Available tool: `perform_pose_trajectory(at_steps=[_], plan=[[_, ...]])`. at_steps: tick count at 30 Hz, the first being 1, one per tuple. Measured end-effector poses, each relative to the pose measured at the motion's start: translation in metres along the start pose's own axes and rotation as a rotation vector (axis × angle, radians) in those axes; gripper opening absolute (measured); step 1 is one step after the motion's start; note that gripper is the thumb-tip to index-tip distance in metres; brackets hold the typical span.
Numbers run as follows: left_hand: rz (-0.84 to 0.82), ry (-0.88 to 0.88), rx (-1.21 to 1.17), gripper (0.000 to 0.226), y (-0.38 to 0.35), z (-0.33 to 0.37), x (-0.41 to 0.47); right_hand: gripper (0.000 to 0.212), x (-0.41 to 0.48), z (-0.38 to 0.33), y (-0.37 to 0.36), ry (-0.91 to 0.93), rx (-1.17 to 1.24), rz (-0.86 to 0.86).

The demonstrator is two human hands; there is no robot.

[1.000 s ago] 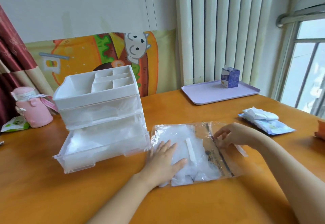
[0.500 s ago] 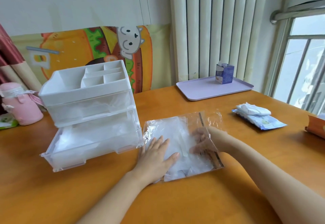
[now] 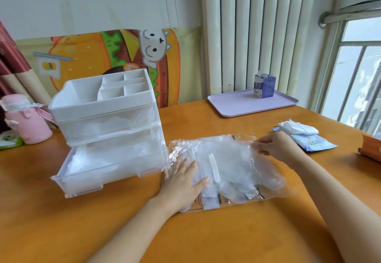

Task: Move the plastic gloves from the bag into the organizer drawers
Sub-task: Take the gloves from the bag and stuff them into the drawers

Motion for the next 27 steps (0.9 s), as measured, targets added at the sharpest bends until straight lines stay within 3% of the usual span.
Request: perform_pose_trajectory(at_steps=[3, 8, 11, 15, 18, 22, 24, 27], plan=[[0.011, 0.000, -0.009, 0.072, 0.000, -0.001, 0.000, 0.003, 0.001, -0.005, 0.006, -0.006, 0.111, 0.066], [0.011, -0.003, -0.020, 0.071, -0.001, -0.001, 0.001, 0.017, 0.003, -0.002, -0.001, -0.127, 0.620, 0.013], [0.019, -0.004, -0.016, 0.071, -0.002, -0.003, 0.001, 0.019, 0.002, -0.015, 0.005, -0.043, 0.844, 0.066], [0.045, -0.004, -0.052, 0.074, 0.001, -0.002, 0.003, 0.018, -0.018, -0.057, 0.010, 0.163, 1.213, -0.239], [0.089, -0.061, -0.423, 0.086, 0.022, 0.005, 0.001, 0.014, -0.035, -0.078, 0.003, 0.204, 1.238, -0.456], [0.166, -0.260, -0.987, 0.130, 0.067, 0.017, -0.011, 0.011, -0.052, -0.093, -0.017, 0.226, 1.249, -0.775], [0.078, -0.317, -1.182, 0.130, 0.072, 0.018, -0.012, 0.011, -0.058, -0.098, -0.027, 0.230, 1.240, -0.919], [-0.233, -0.334, -1.423, 0.121, 0.058, 0.027, -0.013, 0.008, -0.066, -0.103, -0.039, 0.203, 1.260, -1.078]])
Point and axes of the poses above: each hand's wrist, its own x-axis towards the middle knuckle, its own y-axis out of the back of the hand, z = x × y, the point moved 6 cm from there along x, towards the middle knuckle, and after that the axes turned 9 degrees about x, right-handed, at the moved point
